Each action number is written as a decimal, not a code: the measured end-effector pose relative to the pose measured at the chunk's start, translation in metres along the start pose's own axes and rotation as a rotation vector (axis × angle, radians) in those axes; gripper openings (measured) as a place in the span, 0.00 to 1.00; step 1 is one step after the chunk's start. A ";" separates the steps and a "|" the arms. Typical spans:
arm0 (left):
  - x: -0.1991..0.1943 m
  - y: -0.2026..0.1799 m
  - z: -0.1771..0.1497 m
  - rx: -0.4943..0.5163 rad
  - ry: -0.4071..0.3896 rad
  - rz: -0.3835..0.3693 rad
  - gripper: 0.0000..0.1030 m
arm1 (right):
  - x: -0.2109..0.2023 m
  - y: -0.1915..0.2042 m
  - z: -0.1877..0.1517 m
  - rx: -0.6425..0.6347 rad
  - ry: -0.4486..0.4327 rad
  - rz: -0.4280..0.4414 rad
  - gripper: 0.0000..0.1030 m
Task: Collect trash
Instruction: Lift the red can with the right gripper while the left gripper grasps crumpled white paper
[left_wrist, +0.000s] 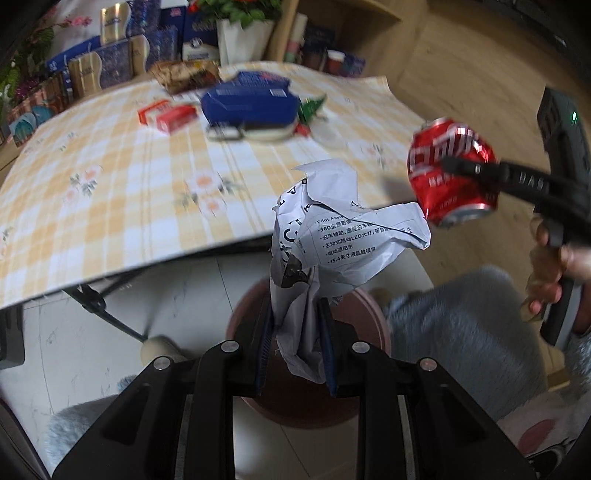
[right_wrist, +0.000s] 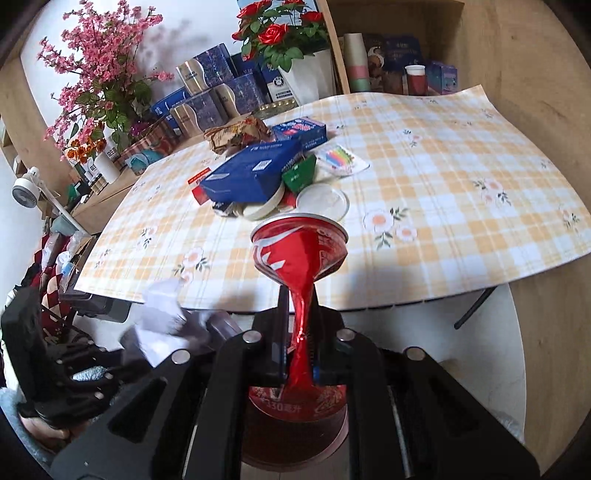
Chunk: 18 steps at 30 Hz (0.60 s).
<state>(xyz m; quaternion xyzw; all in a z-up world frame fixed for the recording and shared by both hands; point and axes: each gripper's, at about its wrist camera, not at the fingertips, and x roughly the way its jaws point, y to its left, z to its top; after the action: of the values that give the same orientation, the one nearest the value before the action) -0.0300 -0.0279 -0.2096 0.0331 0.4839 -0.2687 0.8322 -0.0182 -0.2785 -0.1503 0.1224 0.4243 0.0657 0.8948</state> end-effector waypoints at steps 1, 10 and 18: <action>0.003 -0.002 -0.002 0.004 0.011 -0.002 0.23 | 0.000 0.000 -0.002 0.001 0.002 0.000 0.12; 0.039 -0.009 -0.015 0.046 0.135 -0.010 0.23 | 0.000 -0.009 -0.009 0.025 0.004 0.002 0.12; 0.077 -0.003 -0.030 0.052 0.252 -0.004 0.23 | 0.003 -0.023 -0.018 0.061 0.020 -0.001 0.12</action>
<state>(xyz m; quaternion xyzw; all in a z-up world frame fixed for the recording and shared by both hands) -0.0251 -0.0527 -0.2878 0.0872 0.5777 -0.2766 0.7630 -0.0301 -0.2969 -0.1698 0.1488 0.4351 0.0533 0.8864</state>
